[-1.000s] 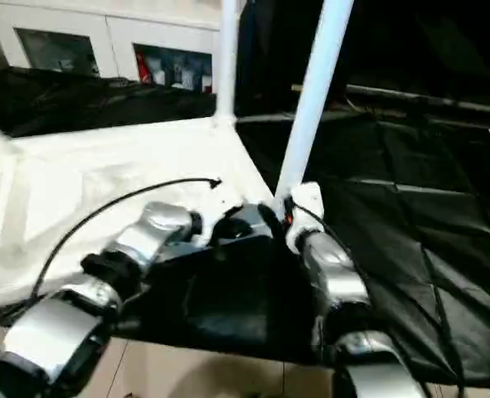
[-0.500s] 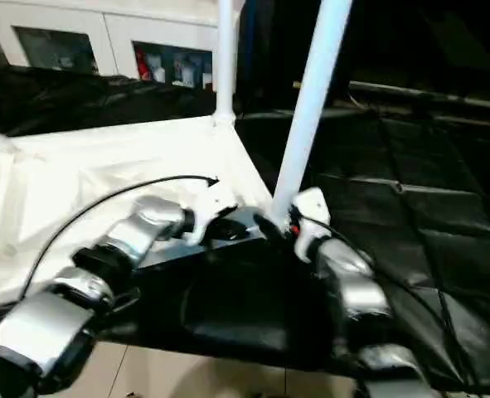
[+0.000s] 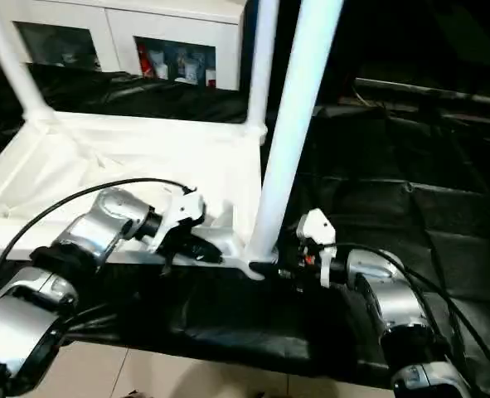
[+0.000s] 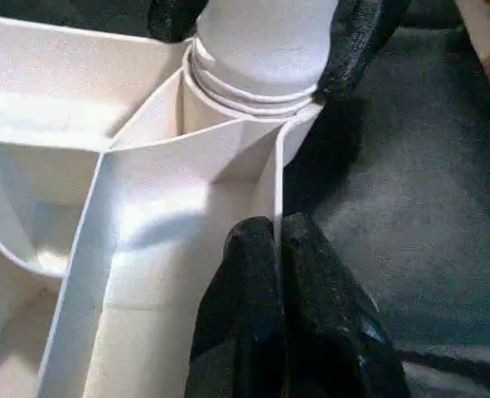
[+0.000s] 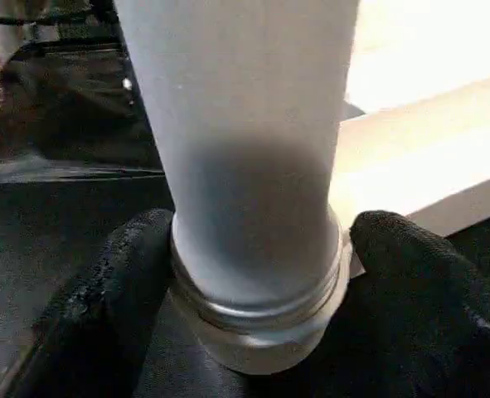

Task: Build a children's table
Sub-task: Rotate leg to tighten

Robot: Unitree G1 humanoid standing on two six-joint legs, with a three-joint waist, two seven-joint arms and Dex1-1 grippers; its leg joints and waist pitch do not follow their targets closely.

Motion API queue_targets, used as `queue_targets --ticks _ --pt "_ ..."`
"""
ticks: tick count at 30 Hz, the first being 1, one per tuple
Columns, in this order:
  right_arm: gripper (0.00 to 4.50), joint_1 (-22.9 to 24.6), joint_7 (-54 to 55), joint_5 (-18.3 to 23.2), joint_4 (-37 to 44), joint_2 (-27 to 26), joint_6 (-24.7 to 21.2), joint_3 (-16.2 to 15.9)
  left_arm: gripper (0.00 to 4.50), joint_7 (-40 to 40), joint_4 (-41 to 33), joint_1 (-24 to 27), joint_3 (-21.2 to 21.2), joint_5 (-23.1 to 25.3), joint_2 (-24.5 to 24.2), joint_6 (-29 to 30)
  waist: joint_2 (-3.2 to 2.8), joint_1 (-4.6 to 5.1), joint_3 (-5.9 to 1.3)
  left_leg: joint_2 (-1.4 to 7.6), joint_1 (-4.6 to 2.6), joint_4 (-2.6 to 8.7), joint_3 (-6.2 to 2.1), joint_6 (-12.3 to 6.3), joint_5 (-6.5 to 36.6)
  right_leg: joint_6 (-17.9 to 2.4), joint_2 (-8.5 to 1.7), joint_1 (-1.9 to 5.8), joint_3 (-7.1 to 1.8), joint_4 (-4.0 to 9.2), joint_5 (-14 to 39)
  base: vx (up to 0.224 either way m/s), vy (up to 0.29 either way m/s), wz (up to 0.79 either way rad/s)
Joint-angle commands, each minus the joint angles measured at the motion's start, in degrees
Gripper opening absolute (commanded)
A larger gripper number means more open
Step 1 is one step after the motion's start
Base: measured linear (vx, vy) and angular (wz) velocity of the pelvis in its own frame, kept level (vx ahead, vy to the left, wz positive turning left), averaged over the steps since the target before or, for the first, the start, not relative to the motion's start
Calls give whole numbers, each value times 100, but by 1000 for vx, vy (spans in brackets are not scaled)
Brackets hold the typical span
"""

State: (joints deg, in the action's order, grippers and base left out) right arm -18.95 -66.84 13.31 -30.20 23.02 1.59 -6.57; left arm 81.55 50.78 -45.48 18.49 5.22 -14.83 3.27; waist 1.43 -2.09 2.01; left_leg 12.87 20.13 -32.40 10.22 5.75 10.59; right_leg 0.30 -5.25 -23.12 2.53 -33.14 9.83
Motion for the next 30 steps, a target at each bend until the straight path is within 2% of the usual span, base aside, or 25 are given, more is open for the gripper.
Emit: queue_targets --ticks 1,5,6,7,10,11,15,18,21,22,23,24,25,26,27,28,29,30 --pt "375 45 -49 47 93 -23 -102 -14 0 356 -56 138 245 42 30 107 -18 -25 -288 31 7 355 83 -488 1405 -1669 -160 307 -111 300 773 0 0 0" --pt "375 48 -103 121 126 -63 -133 7 0 401 -180 196 251 24 0 170 -11 -14 -300 26 16 348 78 -486 1315 -1658 -160 308 -113 289 714 0 0 0" --pt "361 49 -103 114 127 -70 -100 2 0 397 -209 214 253 20 -4 187 -16 -15 -301 28 12 349 78 -491 1300 -1664 -159 307 -112 289 691 0 0 0" --pt "343 58 -130 125 141 -94 -92 -8 0 391 -275 249 261 9 -11 226 9 -12 -303 27 13 343 82 -507 1268 -1673 -156 306 -112 281 644 0 0 0" --pt "338 100 -141 145 202 -145 -114 -37 0 358 -357 293 262 -3 -8 286 10 -14 -300 26 22 343 82 -540 1217 -1670 -162 310 -111 277 636 0 0 0" --pt "311 115 -135 149 217 -155 -115 -44 0 349 -369 302 262 0 -8 292 12 -13 -298 23 19 341 83 -544 1229 -1648 -163 304 -114 287 705 0 0 0" --pt "284 177 -143 151 267 -183 -112 -74 0 266 -419 347 246 4 6 299 20 -9 -296 23 14 347 80 -515 1269 -1608 -163 299 -117 298 832 0 0 0" --pt "273 238 -8 106 274 -220 -122 -55 0 -83 -408 385 154 6 89 180 23 -8 -300 19 12 342 79 -525 1250 -1599 -164 297 -121 298 806 0 0 0" --pt "269 242 433 -68 101 -367 98 43 0 -566 -316 379 42 13 238 83 26 8 -283 13 10 350 79 -483 1369 -1528 -170 273 -124 330 1028 0 0 0" --pt "269 242 473 -80 85 -382 126 54 0 -607 -308 378 33 14 251 78 34 11 -282 8 0 356 73 -435 1464 -1467 -177 268 -126 351 1233 0 0 0" --pt "267 196 970 -194 -112 -547 244 148 0 -1048 -173 328 -41 48 411 24 28 17 -279 8 -2 363 70 -399 1522 -1407 -182 257 -129 367 1401 0 0 0" --pt "267 162 1265 -270 -224 -630 236 182 0 -1302 -92 296 -80 71 504 -10 48 29 -269 3 2 364 73 -379 1563 -1372 -171 244 -130 379 1493 0 0 0" --pt "267 94 1811 -418 -451 -784 210 226 0 -1786 50 236 -149 114 690 -57 45 37 -247 -6 -4 382 61 -311 1718 -1255 -172 231 -119 415 1857 0 0 0" --pt "267 18 2370 -566 -680 -926 244 278 0 -2187 165 187 -197 152 858 -148 87 56 -261 -5 -5 386 46 -238 1737 -1127 -182 225 -115 431 2096 0 0 0" --pt "267 6 2461 -591 -717 -947 250 285 0 -2249 184 179 -203 158 885 -166 76 72 -252 -13 10 392 37 -203 1738 -1075 -174 222 -112 428 2194 0 0 0" --pt "267 -101 3163 -623 -972 -1148 217 458 0 -2614 296 119 -226 193 1075 -217 66 87 -250 -23 21 396 27 -156 1771 -938 -179 210 -111 452 2424 0 0 0" --pt "266 -167 3504 -621 -1083 -1251 163 554 0 -2777 349 85 -239 203 1167 -200 70 90 -257 -29 4 394 28 -135 1828 -863 -180 200 -112 479 2522 0 0 0" --pt "266 -228 3789 -634 -1175 -1333 111 615 0 -2924 393 56 -254 209 1247 -173 99 104 -262 -32 13 400 20 -134 1813 -827 -178 201 -110 477 2531 0 0 0"
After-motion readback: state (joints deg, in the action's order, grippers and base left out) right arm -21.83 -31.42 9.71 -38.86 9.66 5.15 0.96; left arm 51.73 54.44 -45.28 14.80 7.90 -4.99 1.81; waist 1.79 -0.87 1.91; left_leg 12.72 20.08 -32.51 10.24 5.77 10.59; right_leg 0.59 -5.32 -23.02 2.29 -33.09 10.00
